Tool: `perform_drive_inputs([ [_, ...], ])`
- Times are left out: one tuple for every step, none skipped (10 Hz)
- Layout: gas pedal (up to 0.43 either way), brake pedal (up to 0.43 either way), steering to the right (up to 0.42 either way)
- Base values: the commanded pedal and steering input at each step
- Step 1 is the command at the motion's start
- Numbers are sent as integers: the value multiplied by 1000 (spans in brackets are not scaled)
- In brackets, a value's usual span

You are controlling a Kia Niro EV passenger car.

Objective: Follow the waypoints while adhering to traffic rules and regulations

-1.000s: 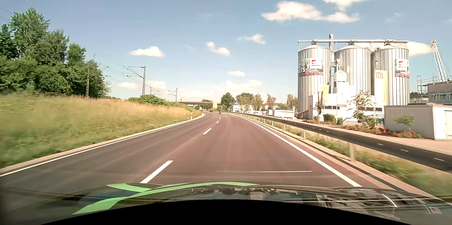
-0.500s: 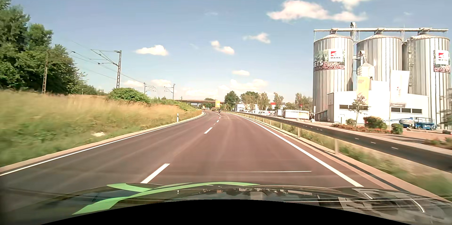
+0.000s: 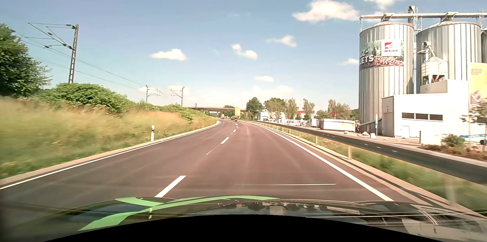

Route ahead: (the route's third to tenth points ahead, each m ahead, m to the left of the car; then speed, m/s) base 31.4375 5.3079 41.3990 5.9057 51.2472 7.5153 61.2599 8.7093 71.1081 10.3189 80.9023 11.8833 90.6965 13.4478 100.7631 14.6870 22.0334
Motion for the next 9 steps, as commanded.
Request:
perform_drive_inputs([
  [209, 0, -11],
  [209, 0, -11],
  [209, 0, -11],
  [209, 0, -12],
  [209, 0, -12],
  [220, 0, -12],
  [220, 0, -12],
  [220, 0, -12],
  [220, 0, -12],
])
